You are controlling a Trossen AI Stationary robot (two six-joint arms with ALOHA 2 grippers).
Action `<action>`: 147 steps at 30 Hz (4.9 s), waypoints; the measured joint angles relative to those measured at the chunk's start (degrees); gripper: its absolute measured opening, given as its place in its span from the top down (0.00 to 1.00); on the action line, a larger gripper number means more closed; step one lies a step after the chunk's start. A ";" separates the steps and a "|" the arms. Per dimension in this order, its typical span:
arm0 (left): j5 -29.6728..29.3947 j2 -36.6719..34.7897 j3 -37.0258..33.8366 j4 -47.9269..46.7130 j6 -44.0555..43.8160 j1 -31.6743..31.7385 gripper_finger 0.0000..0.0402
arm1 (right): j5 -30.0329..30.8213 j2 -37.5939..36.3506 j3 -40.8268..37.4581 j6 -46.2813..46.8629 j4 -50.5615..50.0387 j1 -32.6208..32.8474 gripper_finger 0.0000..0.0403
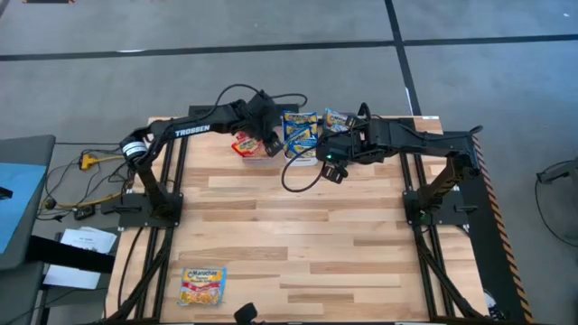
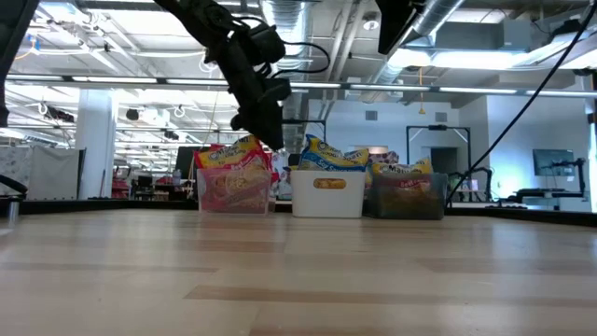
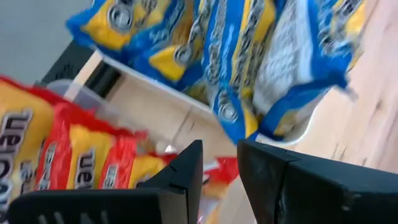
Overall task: Sort Maruchan noodles
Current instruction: Put the red noodle pack into the transparent bin, then put the light blue noodle pack into the black bin
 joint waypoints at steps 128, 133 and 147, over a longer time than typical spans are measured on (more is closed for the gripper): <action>1.10 -37.40 -6.36 -38.50 -44.58 -62.03 0.76 | -15.63 0.00 0.00 21.62 1.58 15.56 0.50; 4.79 -37.40 -6.36 -38.50 -45.15 -63.17 0.68 | -15.62 0.00 0.00 21.62 2.03 15.54 0.50; -10.75 -36.63 -6.34 -38.06 -55.21 -73.82 0.56 | -15.52 0.00 0.00 21.56 2.04 16.63 0.50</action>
